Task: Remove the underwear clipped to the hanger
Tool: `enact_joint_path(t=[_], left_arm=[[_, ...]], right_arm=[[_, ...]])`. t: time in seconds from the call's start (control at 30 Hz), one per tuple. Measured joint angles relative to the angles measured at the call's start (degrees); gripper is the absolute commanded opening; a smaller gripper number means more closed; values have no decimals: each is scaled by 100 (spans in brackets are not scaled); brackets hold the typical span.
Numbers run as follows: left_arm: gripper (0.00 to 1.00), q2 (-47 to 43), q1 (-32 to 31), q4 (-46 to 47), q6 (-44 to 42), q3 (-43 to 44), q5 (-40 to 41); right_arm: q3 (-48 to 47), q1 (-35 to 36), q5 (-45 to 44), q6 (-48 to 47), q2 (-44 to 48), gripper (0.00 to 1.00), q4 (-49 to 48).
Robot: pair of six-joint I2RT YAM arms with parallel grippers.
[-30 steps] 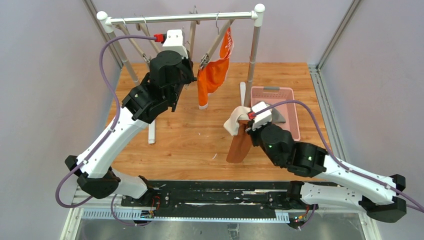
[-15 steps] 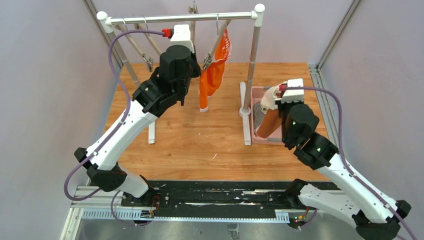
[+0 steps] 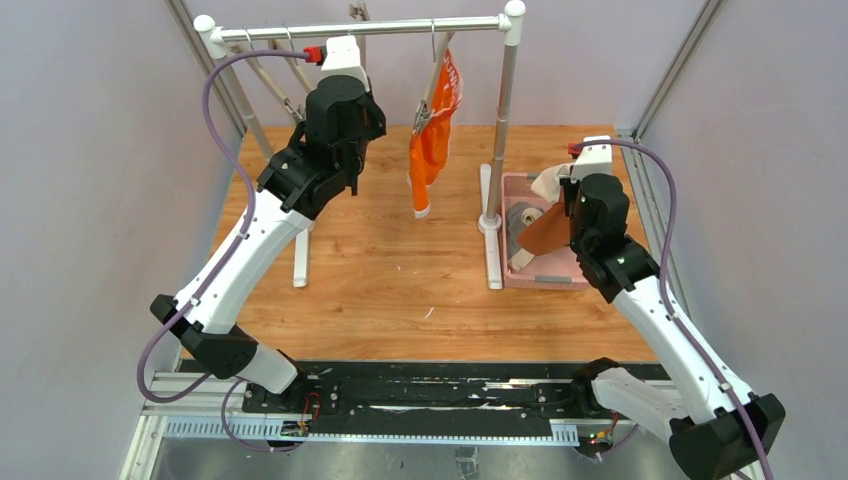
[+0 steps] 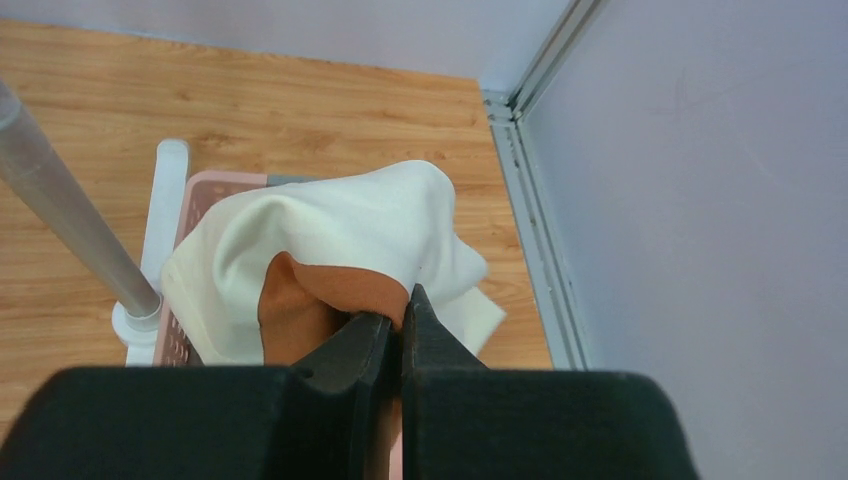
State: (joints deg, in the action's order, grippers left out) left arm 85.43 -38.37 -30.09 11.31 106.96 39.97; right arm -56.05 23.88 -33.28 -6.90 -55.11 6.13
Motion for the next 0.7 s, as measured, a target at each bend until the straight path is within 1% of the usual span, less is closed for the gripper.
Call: enact_joint_path(t=[0.2,0.43,0.7], left_arm=[[0,-20,258,-4,109,-46,-72],[0,-319,393,-17,264,-588,-136],[0,-411,393,68,378,-590,-629]], right_arm=[[330,-179,463,267,-376,1,-76],[684,-190,835,479,-686,1,-98],[1032,-190,1008,570,-874,1,-289]])
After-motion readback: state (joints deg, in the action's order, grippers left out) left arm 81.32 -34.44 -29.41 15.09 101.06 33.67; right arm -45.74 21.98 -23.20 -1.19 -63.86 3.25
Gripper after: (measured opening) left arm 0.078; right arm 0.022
